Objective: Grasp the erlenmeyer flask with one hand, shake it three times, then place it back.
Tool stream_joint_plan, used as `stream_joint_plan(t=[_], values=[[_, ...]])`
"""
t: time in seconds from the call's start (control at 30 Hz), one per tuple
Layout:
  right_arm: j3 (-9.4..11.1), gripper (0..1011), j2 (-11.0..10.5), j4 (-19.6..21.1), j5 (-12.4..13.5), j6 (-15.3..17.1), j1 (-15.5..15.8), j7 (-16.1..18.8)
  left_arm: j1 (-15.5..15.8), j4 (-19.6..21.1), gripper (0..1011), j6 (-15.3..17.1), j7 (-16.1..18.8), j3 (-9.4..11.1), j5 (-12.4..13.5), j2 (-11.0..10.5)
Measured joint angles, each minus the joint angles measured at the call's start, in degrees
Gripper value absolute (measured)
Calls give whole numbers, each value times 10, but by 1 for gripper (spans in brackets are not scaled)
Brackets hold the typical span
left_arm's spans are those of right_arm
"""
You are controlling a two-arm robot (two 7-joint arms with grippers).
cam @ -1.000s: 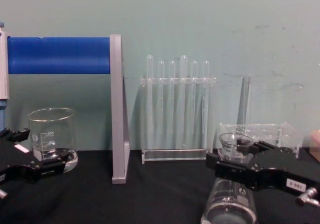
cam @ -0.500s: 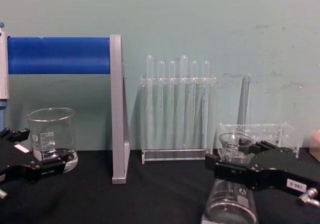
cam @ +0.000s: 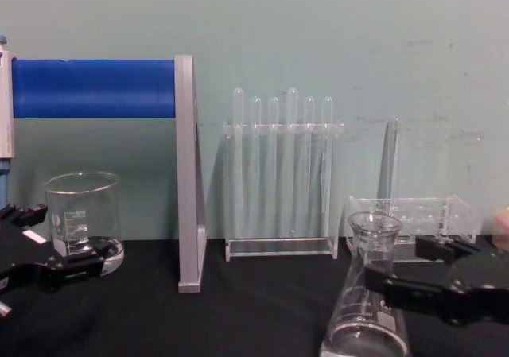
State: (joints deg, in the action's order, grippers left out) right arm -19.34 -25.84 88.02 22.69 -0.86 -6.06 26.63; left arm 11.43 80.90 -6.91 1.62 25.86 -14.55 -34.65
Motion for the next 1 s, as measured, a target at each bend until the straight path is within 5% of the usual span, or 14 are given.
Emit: stream_joint_plan(t=[0.3, 0.63, 1.0], values=[[22, 1000, -36, 30, 15, -6, 37, 4, 0, 0, 1001, 0, 0, 0, 0, 0], [50, 1000, -31, 19, 4, -15, 40, -40, 0, 0, 1001, 0, 0, 0, 0, 0], [63, 1000, 6, -34, -74, -47, 6, -111, 0, 0, 1001, 0, 0, 0, 0, 0]])
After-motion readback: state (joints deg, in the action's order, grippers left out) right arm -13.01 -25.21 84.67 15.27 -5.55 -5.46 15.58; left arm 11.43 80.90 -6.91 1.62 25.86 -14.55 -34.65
